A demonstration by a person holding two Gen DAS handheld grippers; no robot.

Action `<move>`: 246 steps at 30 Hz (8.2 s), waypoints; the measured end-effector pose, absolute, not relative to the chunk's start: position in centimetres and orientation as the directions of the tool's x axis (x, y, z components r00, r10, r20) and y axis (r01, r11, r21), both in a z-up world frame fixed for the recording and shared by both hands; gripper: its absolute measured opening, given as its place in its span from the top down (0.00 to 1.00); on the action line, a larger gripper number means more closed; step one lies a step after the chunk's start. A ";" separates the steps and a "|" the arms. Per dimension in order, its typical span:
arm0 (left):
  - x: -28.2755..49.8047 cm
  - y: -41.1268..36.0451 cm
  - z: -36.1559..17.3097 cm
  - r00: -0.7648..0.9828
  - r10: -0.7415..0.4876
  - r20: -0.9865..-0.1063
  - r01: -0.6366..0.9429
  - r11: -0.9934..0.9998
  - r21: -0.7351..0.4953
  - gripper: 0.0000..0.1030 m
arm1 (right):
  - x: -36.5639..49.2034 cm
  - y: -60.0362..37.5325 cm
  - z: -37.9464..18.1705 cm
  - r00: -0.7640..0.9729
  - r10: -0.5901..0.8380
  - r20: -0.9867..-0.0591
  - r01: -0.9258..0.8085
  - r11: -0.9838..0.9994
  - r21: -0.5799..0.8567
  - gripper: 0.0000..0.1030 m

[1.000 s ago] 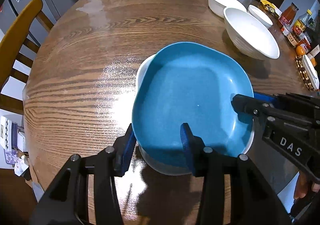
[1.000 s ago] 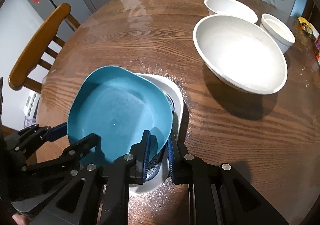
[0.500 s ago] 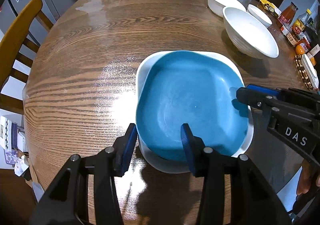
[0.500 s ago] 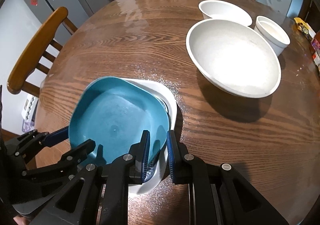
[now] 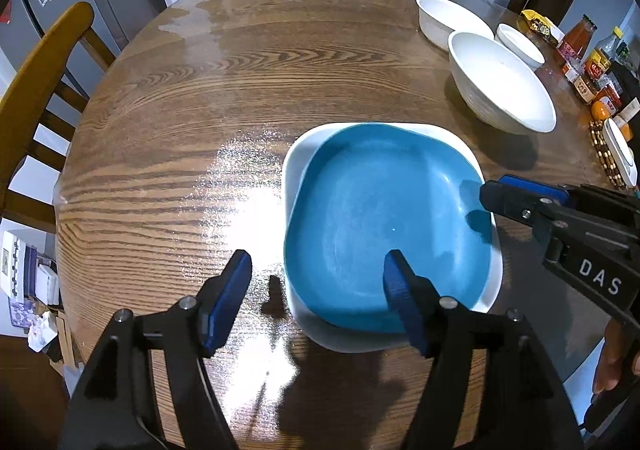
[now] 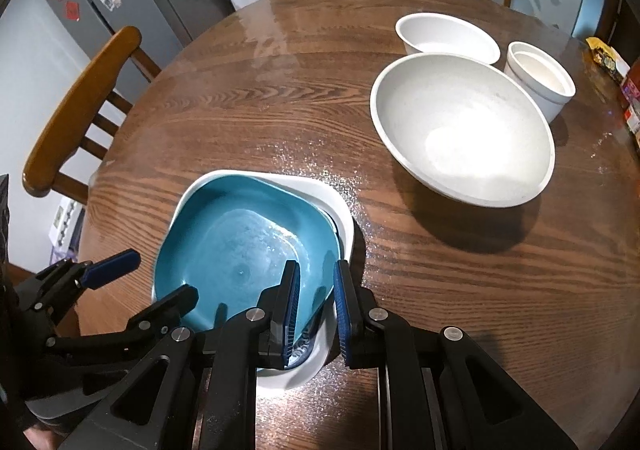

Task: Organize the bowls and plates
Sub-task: 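Lower the blue square bowl onto the plate stack and open both grippers, then move both grippers to the large white bowl and close on its rim, then lift the large white bowl and set it down beside the stack, then open both grippers and move them to the smaller white bowl, then grasp the smaller white bowl rim with both grippers and lift it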

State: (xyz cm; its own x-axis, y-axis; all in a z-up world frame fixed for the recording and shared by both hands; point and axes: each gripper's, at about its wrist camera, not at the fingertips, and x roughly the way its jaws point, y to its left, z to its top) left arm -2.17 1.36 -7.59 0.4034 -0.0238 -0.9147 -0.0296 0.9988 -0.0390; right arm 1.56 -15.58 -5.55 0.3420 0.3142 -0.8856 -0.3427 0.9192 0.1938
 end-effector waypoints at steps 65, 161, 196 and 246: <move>2.4 -11.7 -0.6 0.554 -0.064 -0.830 0.107 0.994 -0.005 0.01 | 1.6 -34.5 -1.5 0.559 0.252 -0.790 -0.044 0.960 0.275 0.48; 1.4 -14.5 3.4 0.624 -0.160 -0.765 0.172 0.983 -0.065 0.01 | 0.9 -37.5 6.5 0.635 0.316 -0.705 -0.166 0.947 0.276 0.63; 12.9 -9.6 4.6 0.644 -0.031 -0.765 -0.023 0.998 -0.060 0.01 | 13.6 -31.3 6.9 0.541 0.367 -0.757 -0.291 0.926 0.240 0.63; 19.6 -9.7 -4.0 0.530 -0.049 -0.846 -0.022 0.997 -0.072 0.58 | 23.9 -23.5 -1.8 0.401 0.335 -0.853 -0.450 0.883 0.135 0.91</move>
